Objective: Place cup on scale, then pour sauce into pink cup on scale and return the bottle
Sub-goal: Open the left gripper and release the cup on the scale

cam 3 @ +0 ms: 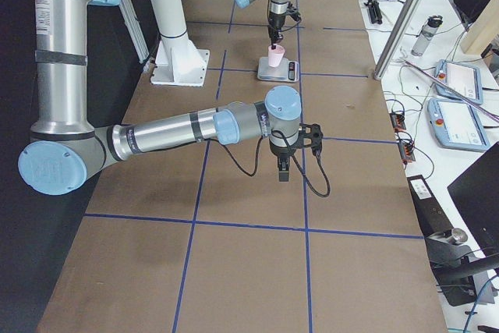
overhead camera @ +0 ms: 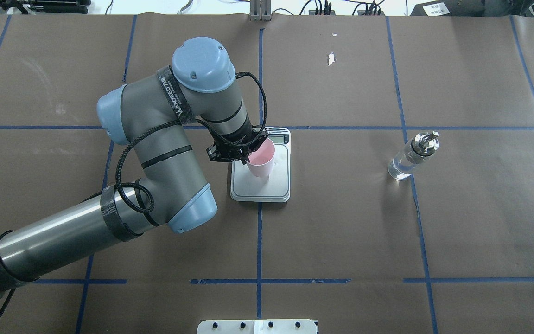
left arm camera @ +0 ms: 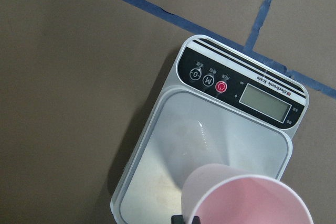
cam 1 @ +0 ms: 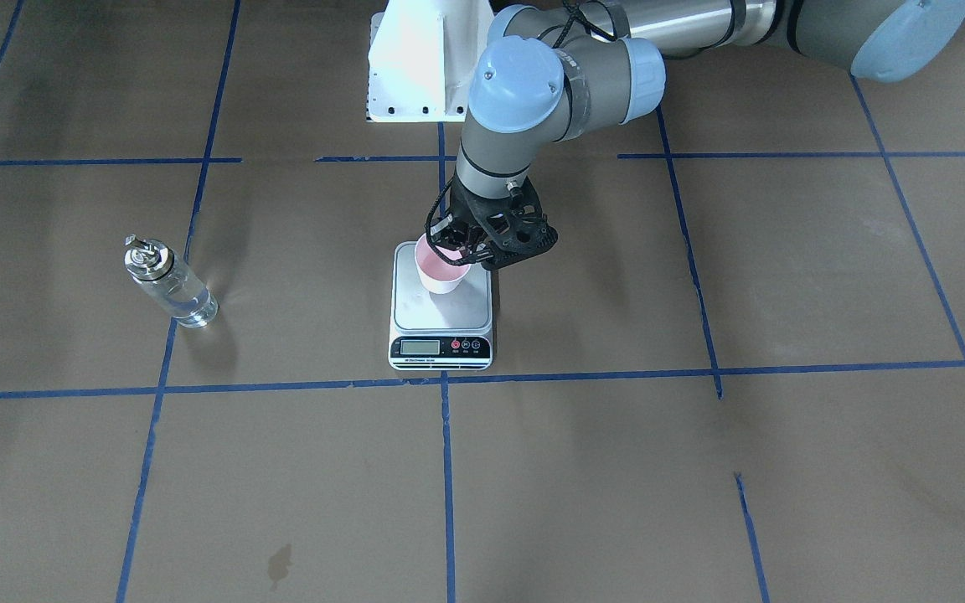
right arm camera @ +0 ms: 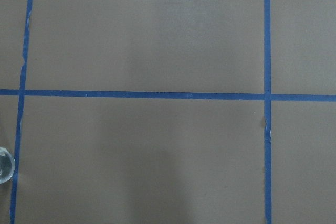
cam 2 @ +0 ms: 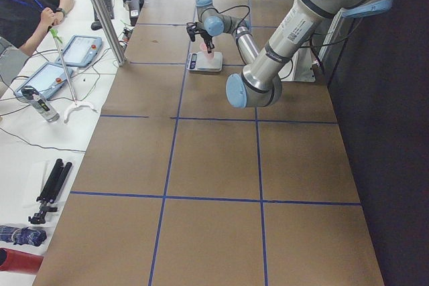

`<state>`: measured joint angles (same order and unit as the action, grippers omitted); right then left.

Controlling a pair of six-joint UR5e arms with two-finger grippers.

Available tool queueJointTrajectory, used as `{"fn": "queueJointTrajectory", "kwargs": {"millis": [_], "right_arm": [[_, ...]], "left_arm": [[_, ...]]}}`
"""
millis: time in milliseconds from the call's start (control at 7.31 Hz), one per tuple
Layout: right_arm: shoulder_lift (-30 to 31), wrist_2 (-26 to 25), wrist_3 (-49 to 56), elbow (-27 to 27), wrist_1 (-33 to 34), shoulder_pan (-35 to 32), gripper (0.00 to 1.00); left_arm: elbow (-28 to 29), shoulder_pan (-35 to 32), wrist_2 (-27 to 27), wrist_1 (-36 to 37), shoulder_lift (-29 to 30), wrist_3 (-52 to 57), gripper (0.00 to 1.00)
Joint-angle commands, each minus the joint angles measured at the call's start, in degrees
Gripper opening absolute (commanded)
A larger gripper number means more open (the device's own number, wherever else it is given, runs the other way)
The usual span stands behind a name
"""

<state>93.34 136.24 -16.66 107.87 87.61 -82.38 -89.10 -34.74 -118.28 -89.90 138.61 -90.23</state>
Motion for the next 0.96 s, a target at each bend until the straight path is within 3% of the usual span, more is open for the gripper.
{"fn": "queueJointTrajectory", "kwargs": {"millis": [0, 137, 274, 547, 821], "right_arm": [[0.1, -0.1, -1.1, 1.3, 0.0, 1.3, 1.00], [0.1, -0.1, -1.1, 1.4, 0.0, 1.4, 1.00], [0.1, -0.1, -2.7, 1.7, 0.0, 1.8, 1.00], [1.7, -1.3, -12.5, 7.9, 0.0, 5.7, 1.00], [3.4, -4.0, -18.7, 14.3, 0.1, 11.0, 1.00]], "left_arm": [[0.0, -0.2, 0.7, -1.8, -0.6, 0.1, 0.75], [-0.3, -0.2, 1.7, -1.9, -1.0, 0.1, 1.00], [-0.6, -0.2, 1.8, -1.9, -1.0, 0.4, 1.00], [-2.4, -0.6, 2.2, -1.6, -2.0, 0.7, 1.00], [-9.3, -2.0, 1.9, 1.1, -4.7, 4.2, 1.00]]}}
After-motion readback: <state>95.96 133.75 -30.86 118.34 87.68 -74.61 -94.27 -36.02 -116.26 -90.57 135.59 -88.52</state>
